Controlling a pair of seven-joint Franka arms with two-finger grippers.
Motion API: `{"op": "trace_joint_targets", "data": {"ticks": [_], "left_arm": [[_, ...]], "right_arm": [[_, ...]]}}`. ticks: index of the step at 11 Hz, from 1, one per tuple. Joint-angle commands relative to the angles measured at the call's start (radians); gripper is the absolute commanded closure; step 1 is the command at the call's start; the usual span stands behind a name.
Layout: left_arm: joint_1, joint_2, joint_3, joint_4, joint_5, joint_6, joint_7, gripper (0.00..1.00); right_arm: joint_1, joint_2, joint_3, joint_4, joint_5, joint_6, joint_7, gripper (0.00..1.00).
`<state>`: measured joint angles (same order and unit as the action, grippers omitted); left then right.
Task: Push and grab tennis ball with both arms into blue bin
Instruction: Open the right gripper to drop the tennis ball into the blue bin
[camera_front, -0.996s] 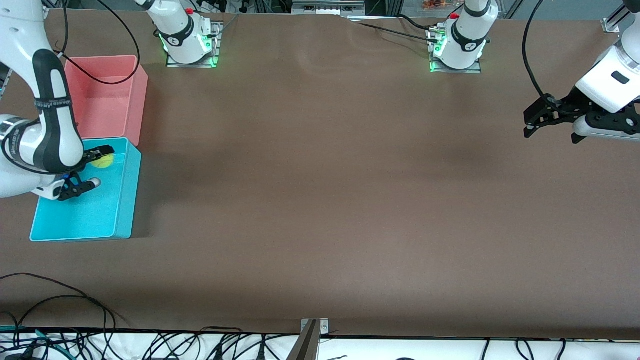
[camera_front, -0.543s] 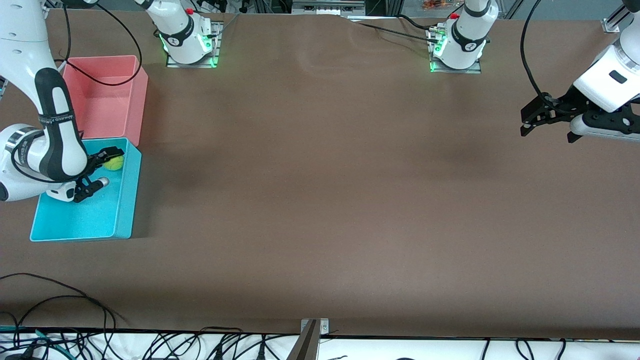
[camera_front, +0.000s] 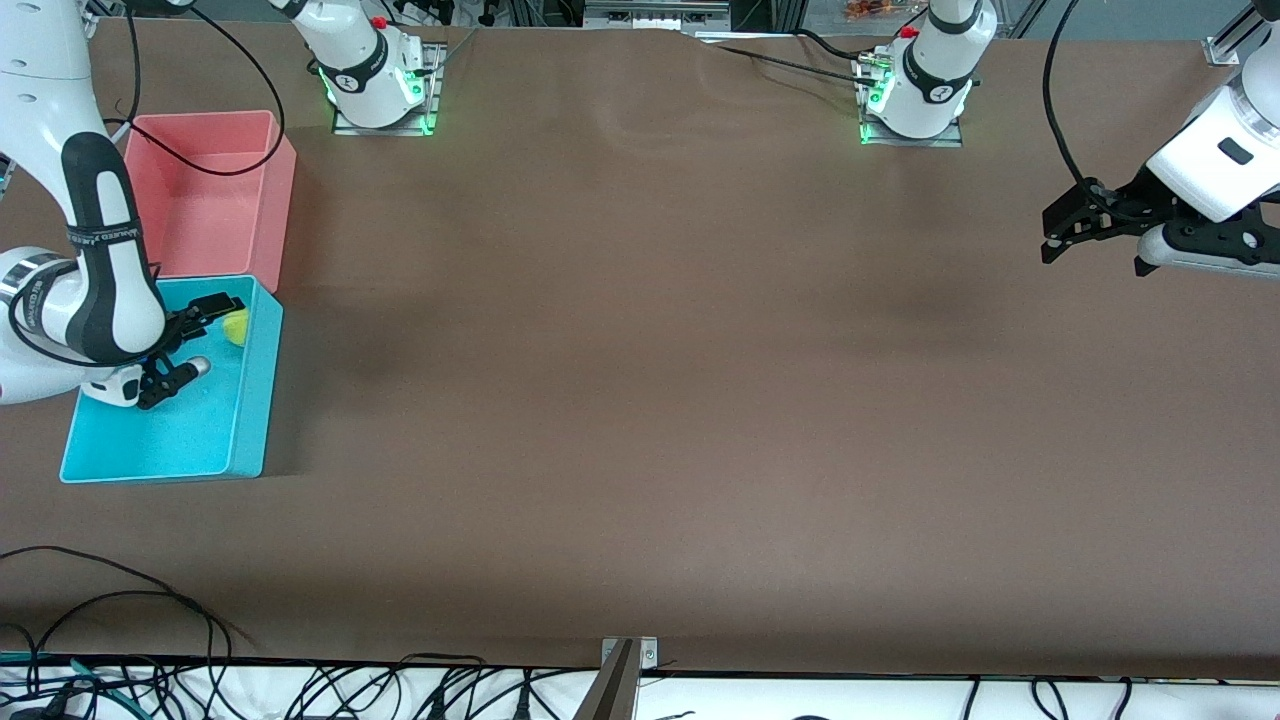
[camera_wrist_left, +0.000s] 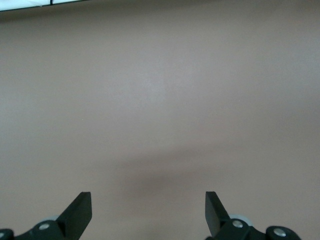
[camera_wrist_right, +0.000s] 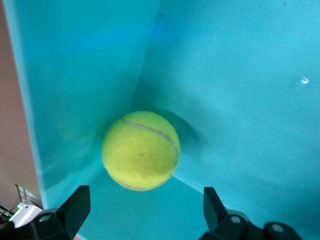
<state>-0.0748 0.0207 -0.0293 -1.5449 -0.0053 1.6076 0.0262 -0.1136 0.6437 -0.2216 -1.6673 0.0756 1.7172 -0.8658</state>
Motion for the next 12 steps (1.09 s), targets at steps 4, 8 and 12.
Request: {"op": "trace_joint_targets", "data": {"ticks": [4, 8, 12], "left_arm": [[0.006, 0.008, 0.002, 0.028, -0.004, -0.028, 0.017, 0.0], [0.006, 0.008, 0.002, 0.029, -0.002, -0.041, 0.014, 0.0], [0.006, 0.01, 0.002, 0.031, -0.002, -0.054, 0.015, 0.0]], "right_arm": [[-0.001, -0.015, 0.007, 0.193, 0.009, -0.229, 0.089, 0.0], [0.047, -0.076, 0.005, 0.337, -0.019, -0.381, 0.299, 0.0], [0.092, -0.183, 0.019, 0.368, -0.051, -0.352, 0.552, 0.0]]}}
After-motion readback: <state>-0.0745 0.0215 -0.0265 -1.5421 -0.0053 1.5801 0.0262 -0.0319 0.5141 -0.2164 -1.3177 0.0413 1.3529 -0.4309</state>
